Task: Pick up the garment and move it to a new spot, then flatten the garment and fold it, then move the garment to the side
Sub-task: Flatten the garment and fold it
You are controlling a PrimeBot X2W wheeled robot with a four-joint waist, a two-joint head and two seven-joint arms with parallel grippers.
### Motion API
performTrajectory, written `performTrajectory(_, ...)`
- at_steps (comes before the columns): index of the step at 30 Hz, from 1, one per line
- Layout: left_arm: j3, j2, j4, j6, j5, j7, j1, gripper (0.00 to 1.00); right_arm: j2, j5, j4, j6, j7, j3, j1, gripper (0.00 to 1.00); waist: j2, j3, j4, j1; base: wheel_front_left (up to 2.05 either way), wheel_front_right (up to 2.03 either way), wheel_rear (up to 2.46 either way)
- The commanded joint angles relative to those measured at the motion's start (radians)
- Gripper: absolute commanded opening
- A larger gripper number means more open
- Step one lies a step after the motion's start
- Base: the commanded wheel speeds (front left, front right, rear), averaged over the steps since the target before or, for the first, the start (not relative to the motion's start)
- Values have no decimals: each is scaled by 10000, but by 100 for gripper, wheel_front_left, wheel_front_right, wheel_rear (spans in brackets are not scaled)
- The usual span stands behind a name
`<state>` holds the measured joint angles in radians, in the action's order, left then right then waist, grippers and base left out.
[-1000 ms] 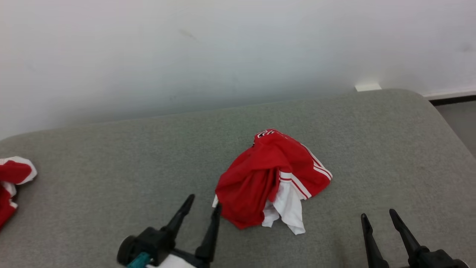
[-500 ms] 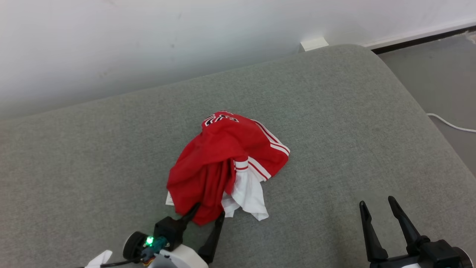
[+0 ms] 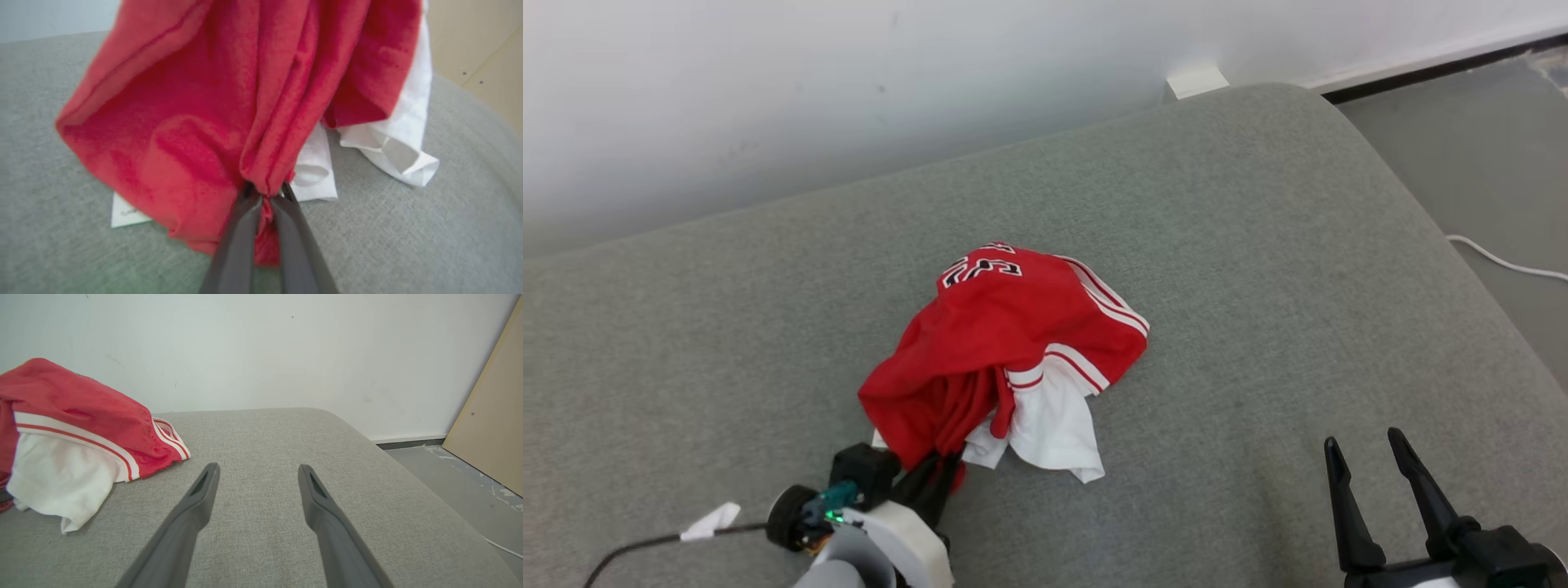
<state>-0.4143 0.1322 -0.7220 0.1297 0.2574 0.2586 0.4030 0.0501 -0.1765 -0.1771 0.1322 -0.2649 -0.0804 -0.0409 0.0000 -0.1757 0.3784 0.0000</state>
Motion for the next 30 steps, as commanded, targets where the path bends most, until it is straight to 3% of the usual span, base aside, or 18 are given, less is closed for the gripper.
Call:
performTrajectory(1,17,243,22,-17,118,-133,-81,0,7,-7,-17,-29,9,49,117,100,0,141,-137,0,0,0,0)
performTrajectory(5,-350,822,1598,-10,824,-1096,-279,0,7,-21,-72,-29,9,133,413,100,0,515,-561,0,0,0,0)
performTrajectory(12,-58,3046,6393,-26,2255,-3934,-966,0,13,-136,-203,-29,9,62,728,100,0,1166,-1306,0,0,0,0)
performTrajectory(17,617,4275,9255,-403,2998,-5641,-1821,0,13,-192,-262,-29,9,135,865,100,0,1439,-1598,0,0,0,0)
performTrajectory(23,1353,4673,11219,-844,4150,-6511,-2367,0,8,-248,-295,-29,9,263,1045,100,0,1595,-1944,0,0,0,0)
performTrajectory(30,1302,4595,12164,-842,4926,-7433,-1508,0,10,-336,-355,-29,9,82,796,100,0,1733,-1976,0,0,0,0)
